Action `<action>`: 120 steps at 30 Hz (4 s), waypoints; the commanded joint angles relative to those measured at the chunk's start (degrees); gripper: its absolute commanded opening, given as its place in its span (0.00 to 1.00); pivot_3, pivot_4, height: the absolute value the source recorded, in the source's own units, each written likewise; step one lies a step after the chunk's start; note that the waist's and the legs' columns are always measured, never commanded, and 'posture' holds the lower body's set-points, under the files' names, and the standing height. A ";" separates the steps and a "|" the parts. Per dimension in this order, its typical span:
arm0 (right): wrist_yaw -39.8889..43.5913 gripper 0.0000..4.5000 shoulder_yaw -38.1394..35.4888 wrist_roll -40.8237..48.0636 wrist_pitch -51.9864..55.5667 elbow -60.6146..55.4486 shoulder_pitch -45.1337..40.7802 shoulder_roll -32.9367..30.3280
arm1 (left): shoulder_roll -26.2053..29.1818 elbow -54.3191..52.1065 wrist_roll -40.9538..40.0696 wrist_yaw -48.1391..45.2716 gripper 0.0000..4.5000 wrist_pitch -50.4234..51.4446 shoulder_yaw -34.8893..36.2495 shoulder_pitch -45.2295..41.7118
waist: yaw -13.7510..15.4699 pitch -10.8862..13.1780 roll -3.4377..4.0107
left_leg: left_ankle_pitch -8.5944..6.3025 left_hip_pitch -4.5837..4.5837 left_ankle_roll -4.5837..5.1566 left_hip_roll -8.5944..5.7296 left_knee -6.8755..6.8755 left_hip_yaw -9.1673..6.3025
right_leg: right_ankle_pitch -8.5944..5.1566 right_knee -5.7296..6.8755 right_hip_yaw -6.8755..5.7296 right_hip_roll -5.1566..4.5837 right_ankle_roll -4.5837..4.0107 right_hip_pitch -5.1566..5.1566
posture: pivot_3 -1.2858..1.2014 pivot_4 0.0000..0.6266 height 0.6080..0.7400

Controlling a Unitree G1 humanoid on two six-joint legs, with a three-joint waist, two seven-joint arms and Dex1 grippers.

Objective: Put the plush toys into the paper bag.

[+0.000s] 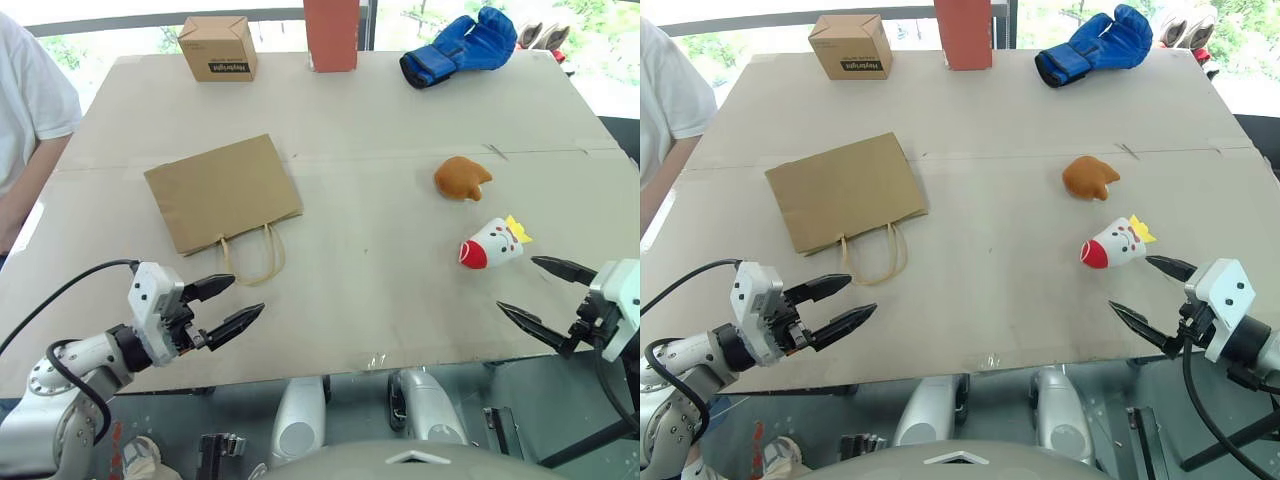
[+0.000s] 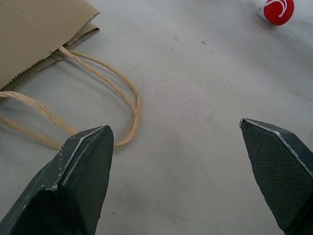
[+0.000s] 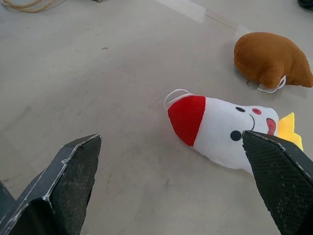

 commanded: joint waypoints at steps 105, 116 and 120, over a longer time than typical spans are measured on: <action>-24.03 0.70 18.10 -12.67 39.24 3.54 -31.23 4.86 | -17.89 14.29 6.41 13.51 0.00 -11.86 -23.58 -47.80 | -0.22 -0.08 -0.19 | 0.18 0.79 0.28 0.03 -0.24 0.02 | 0.01 0.04 0.07 0.26 -0.04 0.83 | 0.52 0.24 0.81; -22.81 0.01 24.68 -15.07 33.50 8.75 -30.06 2.19 | -17.12 12.28 4.75 11.86 0.00 -10.92 -22.75 -46.07 | 0.00 -0.12 -0.25 | 0.18 0.80 0.29 0.03 -0.23 0.00 | 0.00 -0.15 0.07 0.27 0.00 0.94 | 0.52 0.24 0.81; -18.98 0.01 19.61 -9.77 26.22 4.59 -31.16 4.49 | -17.20 10.87 0.82 10.12 0.00 -9.10 -21.92 -45.09 | -0.03 -0.11 -0.25 | 0.18 0.78 0.29 0.03 -0.24 -0.02 | 0.00 -0.18 0.06 0.27 0.00 0.94 | 0.52 0.24 0.81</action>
